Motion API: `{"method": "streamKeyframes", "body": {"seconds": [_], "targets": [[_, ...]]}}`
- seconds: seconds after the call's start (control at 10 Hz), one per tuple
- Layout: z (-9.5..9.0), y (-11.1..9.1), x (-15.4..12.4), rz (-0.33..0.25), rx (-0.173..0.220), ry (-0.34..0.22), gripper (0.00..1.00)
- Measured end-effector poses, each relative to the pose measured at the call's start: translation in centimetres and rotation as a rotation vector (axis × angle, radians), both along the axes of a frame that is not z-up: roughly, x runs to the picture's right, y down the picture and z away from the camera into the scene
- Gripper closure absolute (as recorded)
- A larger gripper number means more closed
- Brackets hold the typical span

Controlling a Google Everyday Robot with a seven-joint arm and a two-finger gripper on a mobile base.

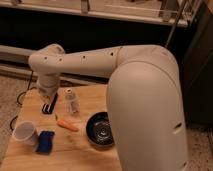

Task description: Push the ceramic bowl across the table

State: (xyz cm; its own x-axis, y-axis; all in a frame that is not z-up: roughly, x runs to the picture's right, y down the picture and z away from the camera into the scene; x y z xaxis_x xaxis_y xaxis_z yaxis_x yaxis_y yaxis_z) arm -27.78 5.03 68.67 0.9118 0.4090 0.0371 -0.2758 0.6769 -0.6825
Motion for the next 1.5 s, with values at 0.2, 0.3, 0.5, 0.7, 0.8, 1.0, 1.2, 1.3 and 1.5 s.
{"method": "streamKeyframes", "body": {"seconds": [0.2,0.3,0.5,0.7,0.8,1.0,1.2,1.3,1.5], "targets": [[0.0,0.0,0.0,0.000,0.000,0.000,0.94],[0.0,0.0,0.0,0.000,0.000,0.000,0.94],[0.0,0.0,0.0,0.000,0.000,0.000,0.94],[0.0,0.0,0.0,0.000,0.000,0.000,0.94],[0.0,0.0,0.0,0.000,0.000,0.000,0.94],[0.0,0.2,0.3,-0.004,0.003,0.001,0.94],[-0.7,1.5,1.9,0.014,0.029,-0.020,0.94],[-1.2,2.8,3.3,0.033,0.044,-0.032,0.94],[-2.2,5.3,5.7,0.078,0.059,-0.051,0.94]]}}
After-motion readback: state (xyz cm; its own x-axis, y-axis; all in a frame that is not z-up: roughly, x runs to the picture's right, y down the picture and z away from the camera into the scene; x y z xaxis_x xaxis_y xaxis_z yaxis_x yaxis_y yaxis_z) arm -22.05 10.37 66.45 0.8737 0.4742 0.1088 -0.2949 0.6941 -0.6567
